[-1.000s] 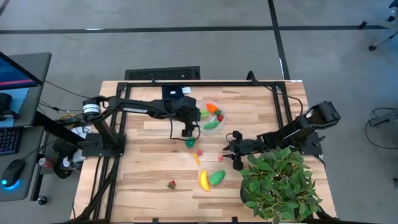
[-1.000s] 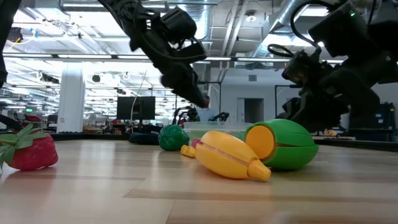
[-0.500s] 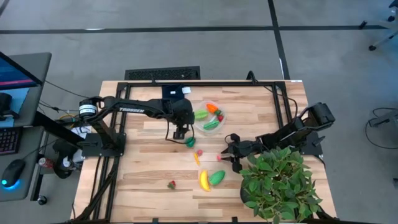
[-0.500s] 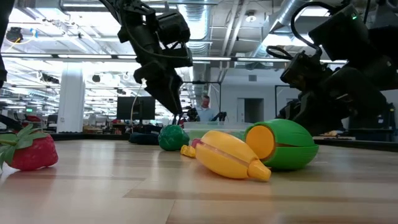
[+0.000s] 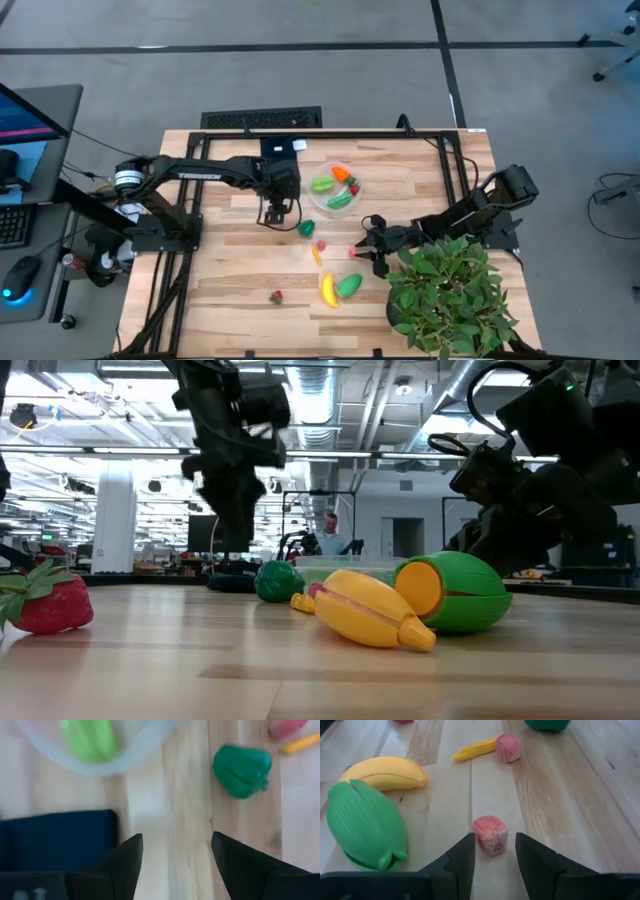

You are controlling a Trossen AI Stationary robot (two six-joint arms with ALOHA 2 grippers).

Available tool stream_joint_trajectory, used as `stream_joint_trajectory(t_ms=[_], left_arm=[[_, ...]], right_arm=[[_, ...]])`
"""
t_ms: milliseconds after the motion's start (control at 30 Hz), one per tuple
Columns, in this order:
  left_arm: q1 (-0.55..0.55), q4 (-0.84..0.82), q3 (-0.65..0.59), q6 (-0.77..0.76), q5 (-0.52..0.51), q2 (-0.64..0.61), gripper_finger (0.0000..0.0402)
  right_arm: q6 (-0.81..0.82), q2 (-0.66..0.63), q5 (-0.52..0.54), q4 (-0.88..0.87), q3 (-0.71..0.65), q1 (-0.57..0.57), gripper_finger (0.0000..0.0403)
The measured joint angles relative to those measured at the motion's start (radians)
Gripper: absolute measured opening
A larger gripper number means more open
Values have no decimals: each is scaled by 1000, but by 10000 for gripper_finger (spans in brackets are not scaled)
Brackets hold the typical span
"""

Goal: Pick and placing Produce into tupperware
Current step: Put the right pink peach into the transparent container

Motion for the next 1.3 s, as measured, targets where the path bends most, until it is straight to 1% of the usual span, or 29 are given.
stream_joint_trajectory(t_ms=[167,300,367,500,600,733,900,1100,1300], left_arm=[[-23,6,-9,-10,-15,-116,228],[-47,18,-81,-47,-12,-247,228],[-62,36,-140,-75,-13,-327,228],[-93,142,-281,-126,-15,-498,228],[-122,278,-408,-157,-37,-629,228],[-147,408,-564,-195,-76,-793,228],[-159,496,-696,-252,-93,-951,228],[-182,562,-804,-312,-93,-1070,228],[-216,661,-894,-333,-93,-1120,228]], right_arm=[[16,0,0,-3,0,0,134],[16,0,0,-7,0,0,134],[16,0,0,-12,0,0,133],[16,0,0,-13,0,0,134],[16,0,0,-11,0,0,134],[23,0,0,-2,0,0,134],[23,0,0,23,0,0,134],[24,0,-5,40,0,0,134],[41,0,-8,40,0,19,134]])
